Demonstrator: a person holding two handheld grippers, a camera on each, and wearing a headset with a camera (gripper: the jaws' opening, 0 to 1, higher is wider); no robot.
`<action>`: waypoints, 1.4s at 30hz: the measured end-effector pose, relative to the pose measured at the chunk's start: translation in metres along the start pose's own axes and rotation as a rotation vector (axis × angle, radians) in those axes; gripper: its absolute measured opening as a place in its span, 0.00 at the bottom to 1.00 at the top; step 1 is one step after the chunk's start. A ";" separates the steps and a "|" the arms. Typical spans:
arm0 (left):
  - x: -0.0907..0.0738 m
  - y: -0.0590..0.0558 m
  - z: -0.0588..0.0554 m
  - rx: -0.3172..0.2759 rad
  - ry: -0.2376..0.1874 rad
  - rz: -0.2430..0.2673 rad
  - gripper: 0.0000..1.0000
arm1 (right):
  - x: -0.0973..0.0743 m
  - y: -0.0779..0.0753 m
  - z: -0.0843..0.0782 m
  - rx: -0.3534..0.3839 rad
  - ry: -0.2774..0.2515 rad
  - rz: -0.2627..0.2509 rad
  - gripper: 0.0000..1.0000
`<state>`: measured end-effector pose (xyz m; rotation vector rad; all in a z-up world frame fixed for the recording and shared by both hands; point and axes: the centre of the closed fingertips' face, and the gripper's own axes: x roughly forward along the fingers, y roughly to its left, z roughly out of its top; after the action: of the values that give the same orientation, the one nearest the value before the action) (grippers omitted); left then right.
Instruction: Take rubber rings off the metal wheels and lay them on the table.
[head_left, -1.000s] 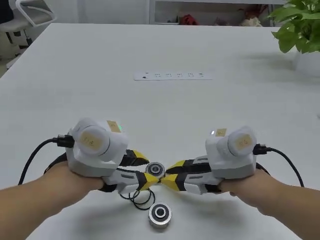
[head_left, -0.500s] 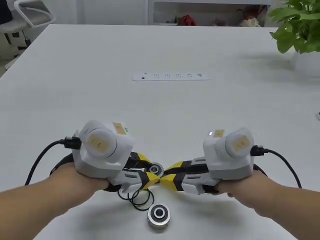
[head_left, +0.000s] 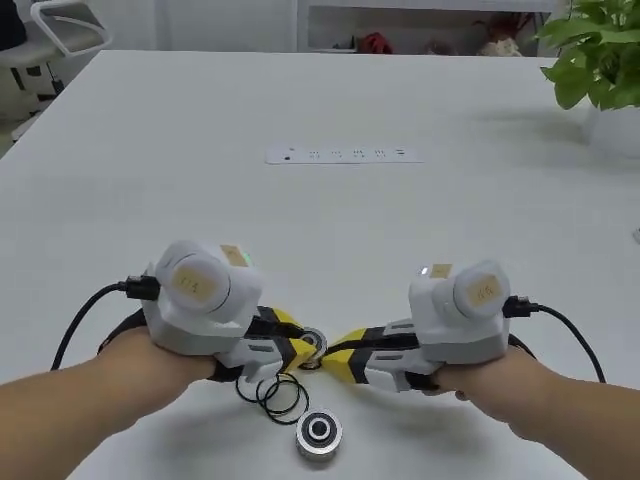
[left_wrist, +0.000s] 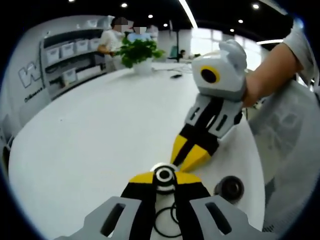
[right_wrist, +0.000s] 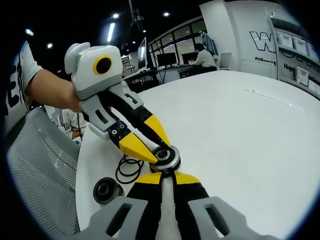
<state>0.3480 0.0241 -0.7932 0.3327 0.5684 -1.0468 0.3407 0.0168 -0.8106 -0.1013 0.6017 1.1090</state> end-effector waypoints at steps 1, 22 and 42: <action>0.000 0.000 0.000 -0.001 0.000 0.001 0.14 | 0.000 -0.001 0.000 0.026 -0.005 -0.004 0.01; 0.000 0.000 -0.002 0.038 0.036 0.036 0.12 | -0.005 -0.014 0.011 0.297 -0.110 -0.019 0.00; 0.000 0.001 -0.002 0.037 0.052 0.060 0.12 | -0.004 -0.003 0.021 0.316 -0.134 0.027 0.00</action>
<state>0.3482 0.0257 -0.7943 0.4085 0.5824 -0.9938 0.3512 0.0203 -0.7916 0.2532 0.6514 1.0254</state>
